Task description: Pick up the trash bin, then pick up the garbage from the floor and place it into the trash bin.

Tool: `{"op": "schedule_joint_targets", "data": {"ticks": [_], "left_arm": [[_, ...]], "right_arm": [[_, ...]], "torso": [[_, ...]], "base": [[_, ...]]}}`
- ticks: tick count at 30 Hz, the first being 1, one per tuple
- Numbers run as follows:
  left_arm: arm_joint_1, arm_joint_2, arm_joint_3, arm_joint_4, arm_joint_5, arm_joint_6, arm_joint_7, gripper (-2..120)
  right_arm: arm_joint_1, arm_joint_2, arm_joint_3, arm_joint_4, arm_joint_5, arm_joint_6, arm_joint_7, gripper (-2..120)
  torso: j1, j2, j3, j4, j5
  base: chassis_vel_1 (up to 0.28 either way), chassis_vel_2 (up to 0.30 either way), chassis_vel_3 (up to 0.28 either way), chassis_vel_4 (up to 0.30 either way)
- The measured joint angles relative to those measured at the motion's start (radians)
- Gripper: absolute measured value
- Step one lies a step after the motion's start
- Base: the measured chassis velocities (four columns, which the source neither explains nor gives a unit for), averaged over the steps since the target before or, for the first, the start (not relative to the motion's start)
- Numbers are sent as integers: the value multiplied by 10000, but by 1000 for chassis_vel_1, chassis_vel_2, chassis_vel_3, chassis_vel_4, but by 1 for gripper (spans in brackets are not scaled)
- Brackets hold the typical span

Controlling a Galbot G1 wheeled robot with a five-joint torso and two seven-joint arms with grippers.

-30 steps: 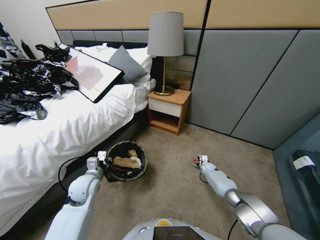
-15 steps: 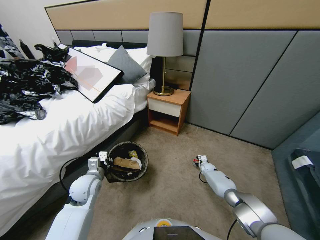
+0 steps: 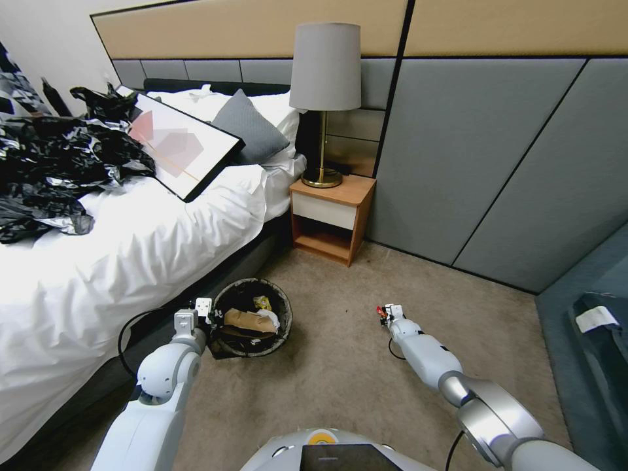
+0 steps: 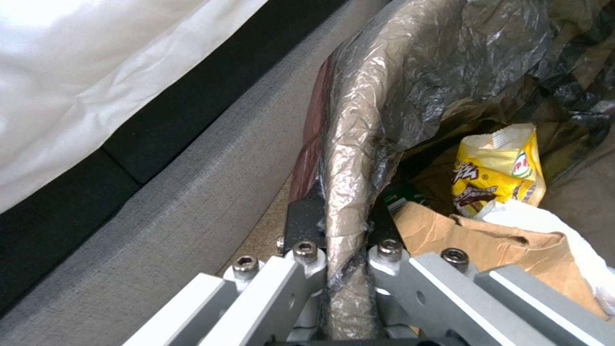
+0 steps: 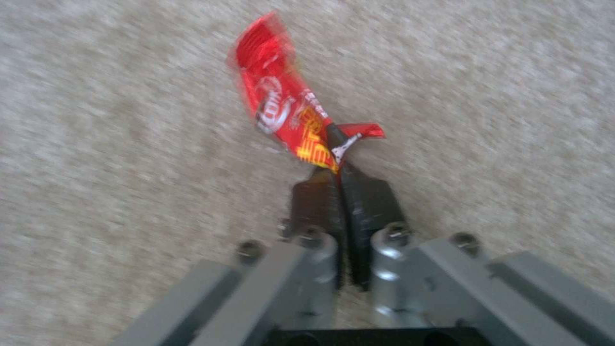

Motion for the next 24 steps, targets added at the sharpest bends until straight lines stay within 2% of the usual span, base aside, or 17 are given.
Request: {"op": "schedule_joint_targets", "data": {"ticks": [15,17,18,20,22,23,24], "left_arm": [[-33,20,-103,6,12,0,28,0],[-44,51,-126,6,1,0,29,0],[-44,51,-126,6,1,0,29,0],[-61,85,-137,-6,-22,0,31,0],[-64,92,-137,-13,-30,0,34,0],[-70,129,-140,-42,-43,0,39,0],[-72,143,-140,-56,-51,0,38,0]], "right_arm": [[-35,-46,40,96,-85,116,19,0],[-295,-429,291,1076,-52,-72,136,0],[-295,-429,291,1076,-52,-72,136,0],[-772,-1127,772,2835,79,-483,327,0],[-851,-1242,822,3106,124,-544,350,0],[-1303,-1983,1068,4756,503,-916,563,0],[-1608,-2456,1247,6064,875,-1253,787,0]], "torso": [[0,-1,1,-3,3],[3,-2,1,-4,11],[3,-2,1,-4,11],[1,-2,1,-6,-4],[2,-2,1,-5,-2],[2,-2,0,-10,6],[1,-2,0,-12,-6]], "base": [[0,0,0,0],[0,0,0,0],[0,0,0,0],[0,0,0,0],[0,0,0,0],[0,0,0,0],[0,0,0,0]]}}
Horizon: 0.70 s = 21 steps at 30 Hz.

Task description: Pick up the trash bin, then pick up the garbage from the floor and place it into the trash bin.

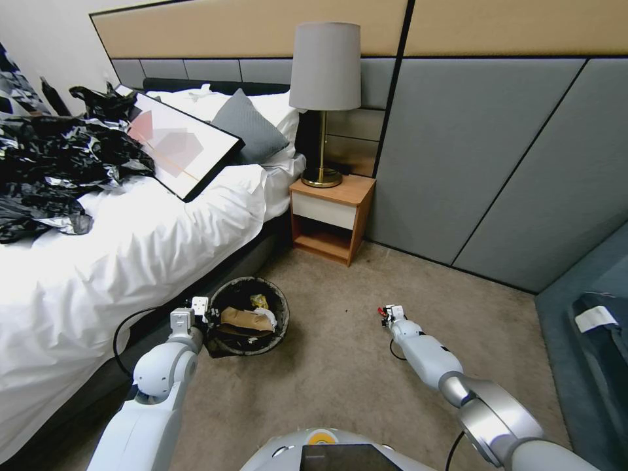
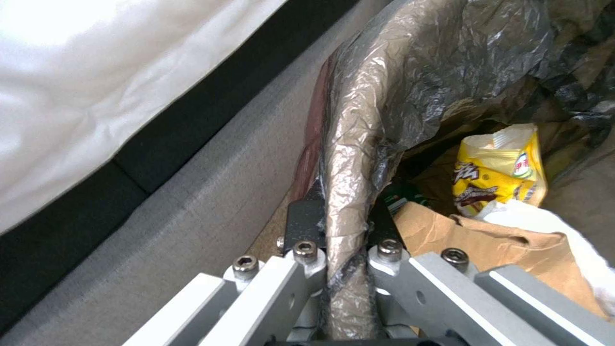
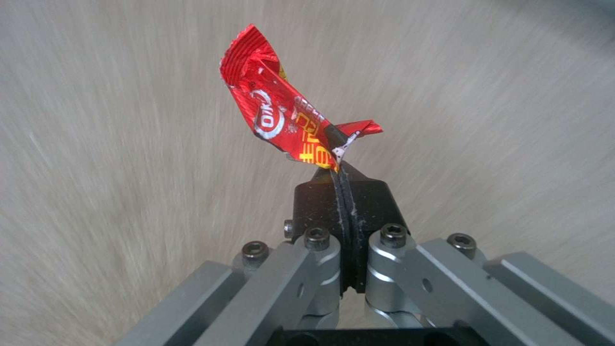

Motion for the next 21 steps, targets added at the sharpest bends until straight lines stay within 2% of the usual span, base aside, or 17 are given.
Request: {"op": "schedule_joint_targets", "data": {"ticks": [1,5,6,7,9,10,12,13,14,17,18,19,21], "left_arm": [[0,0,0,0,0,0,0,0],[6,-28,71,-64,-17,0,29,0],[6,-28,71,-64,-17,0,29,0],[10,-42,95,-75,-4,0,38,0],[18,-59,128,-101,12,0,53,0],[18,-59,128,-101,12,0,53,0],[32,-85,170,-133,38,0,82,0],[34,-112,200,-206,80,0,105,0],[34,-112,200,-206,80,0,105,0],[58,-131,252,-279,126,0,128,0],[58,-131,252,-279,126,0,128,0],[77,-131,256,-291,140,0,133,0],[112,-134,265,-293,172,0,140,0]], "right_arm": [[0,0,0,0,0,0,0,0],[-493,-976,304,3372,1662,-905,839,0],[-493,-976,304,3372,1662,-905,839,0],[-465,-1144,313,4130,2165,-1123,1091,0],[-319,-1313,292,4908,2703,-1340,1380,0],[-319,-1313,292,4908,2703,-1340,1380,0],[75,-1556,128,5957,3442,-1581,1809,0],[788,-1762,-365,7055,4534,-1867,2381,0],[788,-1762,-365,7055,4534,-1867,2381,0],[2056,-1831,-1300,8118,6170,-2136,2916,0],[2056,-1831,-1300,8118,6170,-2136,2916,0],[2506,-1782,-1622,8343,6726,-2225,3033,0],[4361,-1595,-2879,8712,7998,-2440,3282,0]], "torso": [[0,0,0,0,0],[-1,-1,0,3,10],[-1,-1,0,3,10],[-1,0,0,8,15],[-2,0,-1,16,10],[-2,0,-1,16,10],[-2,0,-1,16,-1],[-1,0,-1,15,7],[-1,0,-1,15,7],[-1,0,-1,12,7],[-1,0,-1,12,7],[-1,0,-1,9,7],[-1,0,-1,12,3]], "base": [[0,0,0,0],[0,0,0,0],[0,0,0,0],[0,0,0,0],[0,0,0,0],[0,0,0,0],[0,0,0,0],[0,0,0,0],[0,0,0,0],[0,0,0,0],[0,0,0,0],[0,0,0,0],[0,0,0,0]]}}
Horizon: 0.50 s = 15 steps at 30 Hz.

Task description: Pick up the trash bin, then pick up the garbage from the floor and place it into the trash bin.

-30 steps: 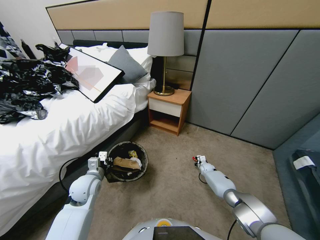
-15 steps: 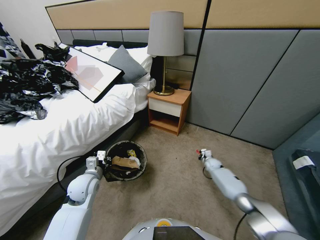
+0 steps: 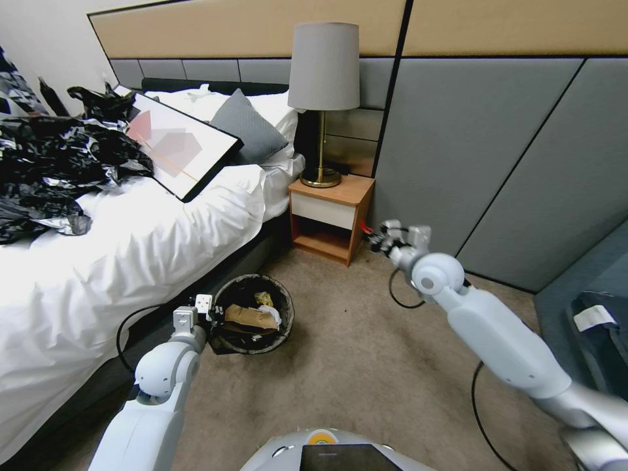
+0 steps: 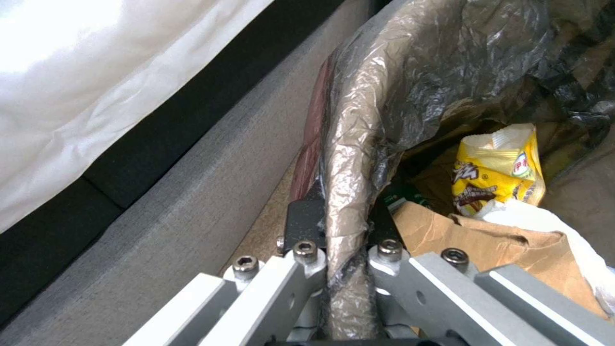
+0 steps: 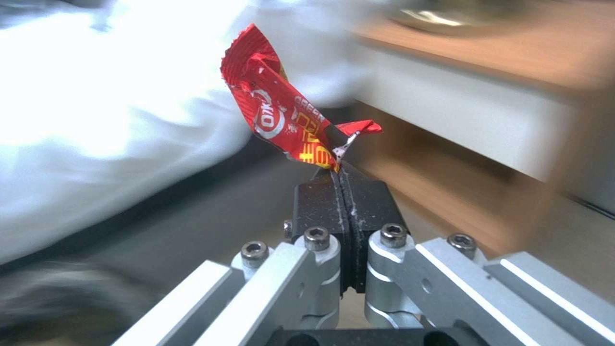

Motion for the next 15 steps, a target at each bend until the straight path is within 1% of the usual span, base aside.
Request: {"op": "schedule_joint_targets", "data": {"ticks": [1,2,4,5,7,8,10,11,13,14,15], "left_arm": [[0,0,0,0,0,0,0,0],[-2,-34,6,0,1,0,3,0],[-26,-116,12,0,19,0,6,0],[-26,-116,12,0,19,0,6,0],[-47,-184,27,36,32,0,22,0],[-47,-184,27,36,32,0,22,0],[-64,-207,31,67,43,0,23,0],[-64,-207,31,67,43,0,23,0],[-76,-210,32,73,47,0,24,0],[-88,-209,18,73,45,0,27,0],[-88,-209,18,73,45,0,27,0]], "right_arm": [[0,0,0,0,0,0,0,0],[843,145,-647,8,368,-26,59,0],[1904,540,-1594,-81,988,-42,248,0],[1904,540,-1594,-81,988,-42,248,0],[2740,1171,-2506,-198,1507,-43,486,0],[2740,1171,-2506,-198,1507,-43,486,0],[3075,1715,-3039,-283,1854,-39,741,0],[3075,1715,-3039,-283,1854,-39,741,0],[3179,2251,-3417,-365,2126,-23,965,0],[3177,2643,-3640,-403,2211,-5,1095,0],[3177,2643,-3640,-403,2211,-5,1095,0]], "torso": [[0,0,0,0,0],[0,0,0,1,-3],[0,0,1,0,0],[0,0,1,0,0],[0,0,0,-1,0],[0,0,0,-1,0],[0,-1,1,0,2],[0,-1,1,0,2],[0,0,0,0,0],[0,0,1,0,1],[0,0,1,0,1]], "base": [[0,0,0,0],[0,0,0,0],[0,0,0,0],[0,0,0,0],[0,0,0,0],[0,0,0,0],[0,0,0,0],[0,0,0,0],[0,0,0,0],[0,0,0,0],[0,0,0,0]]}}
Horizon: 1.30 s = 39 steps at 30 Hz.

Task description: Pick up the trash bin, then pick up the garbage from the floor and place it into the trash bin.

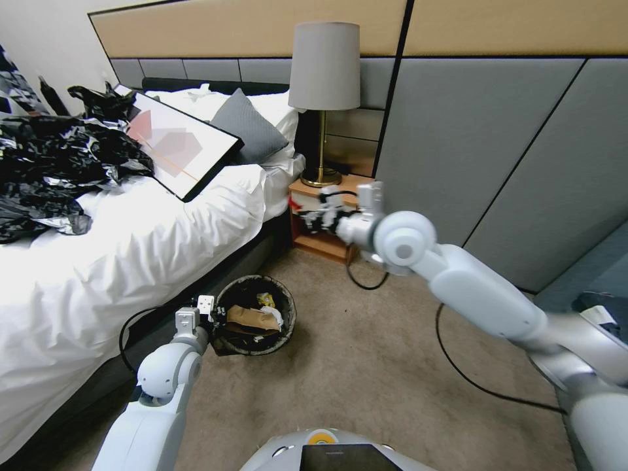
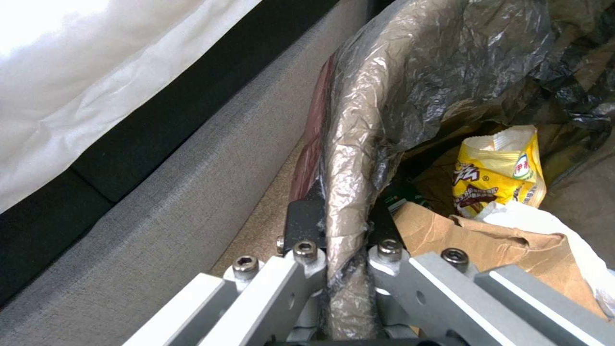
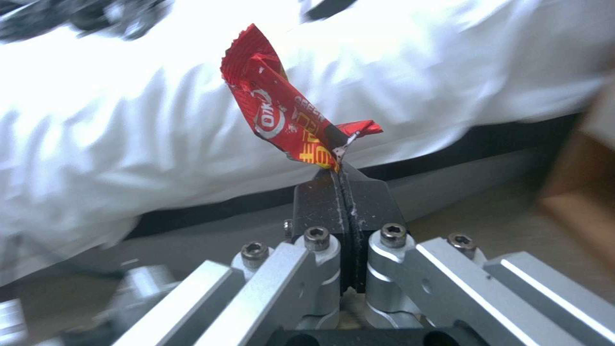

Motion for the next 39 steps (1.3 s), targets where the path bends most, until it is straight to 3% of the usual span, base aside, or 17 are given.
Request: {"op": "schedule_joint_targets", "data": {"ticks": [3,13,24,39], "left_arm": [[0,0,-75,-2,-5,-1,5,0],[-13,-42,-115,-22,-35,0,19,0],[-79,-139,-149,73,-39,0,31,0],[-144,-167,-179,239,-42,0,45,0]], "right_arm": [[-204,801,-585,-64,4,82,224,0],[-699,1556,-1383,-427,-109,157,623,0],[-1094,1667,-1814,-948,-424,122,853,0],[-1373,1087,-1850,-1006,-973,-3,641,0]], "torso": [[0,0,0,0,1],[0,0,-1,-2,0],[0,1,-1,-2,2],[0,1,-1,-1,4]], "base": [[0,0,0,0],[0,0,0,0],[0,0,0,0],[0,0,0,0]]}}
